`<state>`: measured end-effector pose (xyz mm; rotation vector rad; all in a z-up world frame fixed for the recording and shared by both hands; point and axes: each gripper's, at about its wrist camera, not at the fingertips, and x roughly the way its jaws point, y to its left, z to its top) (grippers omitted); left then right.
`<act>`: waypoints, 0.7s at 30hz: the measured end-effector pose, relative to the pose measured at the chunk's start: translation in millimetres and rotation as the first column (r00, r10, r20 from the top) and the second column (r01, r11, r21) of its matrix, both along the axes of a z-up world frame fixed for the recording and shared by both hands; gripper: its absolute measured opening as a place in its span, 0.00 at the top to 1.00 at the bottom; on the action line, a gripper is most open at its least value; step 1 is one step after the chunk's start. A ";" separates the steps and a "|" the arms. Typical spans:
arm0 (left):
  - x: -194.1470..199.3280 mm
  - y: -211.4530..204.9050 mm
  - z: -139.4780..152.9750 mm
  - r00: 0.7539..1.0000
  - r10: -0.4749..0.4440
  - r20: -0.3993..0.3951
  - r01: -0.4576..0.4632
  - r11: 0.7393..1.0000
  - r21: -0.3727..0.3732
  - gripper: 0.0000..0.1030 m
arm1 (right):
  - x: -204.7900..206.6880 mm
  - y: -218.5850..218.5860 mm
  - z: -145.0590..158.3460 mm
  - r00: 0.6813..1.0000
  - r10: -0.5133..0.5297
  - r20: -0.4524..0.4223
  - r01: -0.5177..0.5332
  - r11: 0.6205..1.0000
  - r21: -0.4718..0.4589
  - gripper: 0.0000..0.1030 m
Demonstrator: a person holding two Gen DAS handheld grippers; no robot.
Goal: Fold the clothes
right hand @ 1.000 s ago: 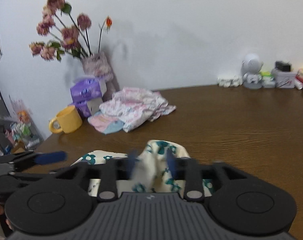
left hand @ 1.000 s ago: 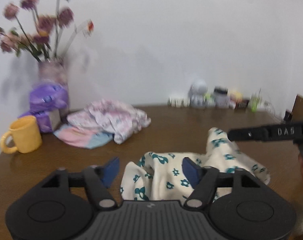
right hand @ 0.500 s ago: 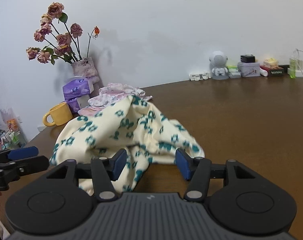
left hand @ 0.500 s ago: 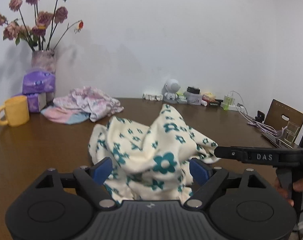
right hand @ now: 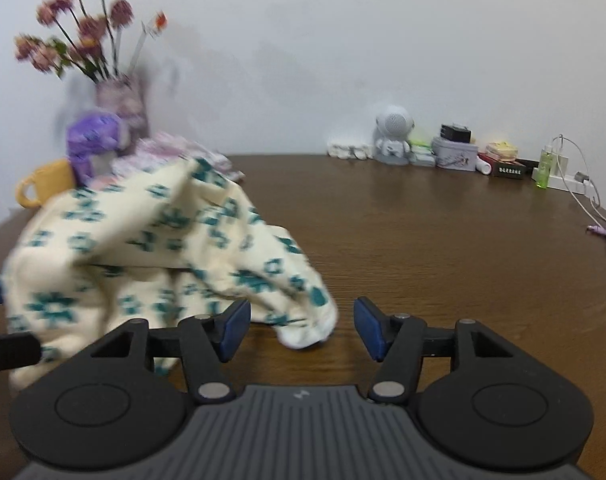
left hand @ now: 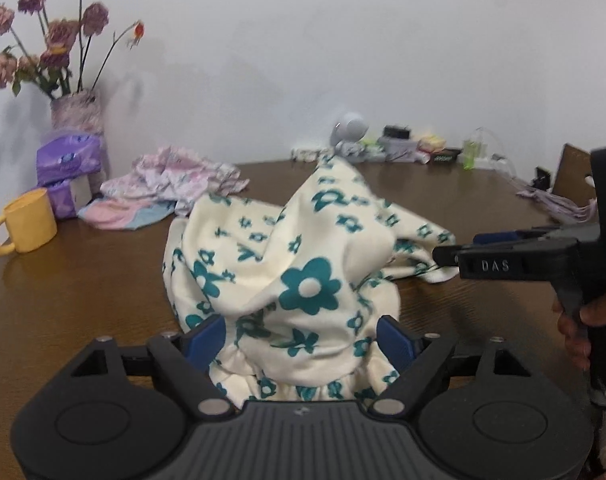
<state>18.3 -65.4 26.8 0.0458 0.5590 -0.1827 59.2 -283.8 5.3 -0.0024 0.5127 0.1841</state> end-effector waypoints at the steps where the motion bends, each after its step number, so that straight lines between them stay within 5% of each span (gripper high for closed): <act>1: 2.9 0.2 -2.2 1.000 0.005 -0.009 -0.005 1.000 -0.006 0.30 | 3.3 -1.1 -1.2 1.000 0.004 -0.005 -0.004 1.000 0.009 0.50; 4: 7.3 4.1 -3.0 1.000 0.007 -0.017 -0.007 0.999 -0.038 0.56 | 13.3 -4.5 -4.7 1.000 0.015 -0.021 -0.015 0.999 0.036 0.76; 6: 7.9 7.2 -1.1 1.000 -0.002 -0.017 0.001 0.998 -0.061 0.90 | 19.9 -6.8 -7.1 0.999 0.023 -0.032 -0.022 0.998 0.053 0.89; 14: 1.2 30.3 16.5 0.998 0.031 0.046 -0.029 0.998 -0.056 0.95 | 12.7 -37.8 14.2 0.998 0.006 0.066 -0.015 0.991 0.130 0.94; 21: -21.2 74.5 62.5 0.971 0.121 0.206 -0.120 0.993 -0.019 0.96 | -13.5 -61.4 64.8 0.971 -0.037 0.238 0.011 0.994 0.108 0.95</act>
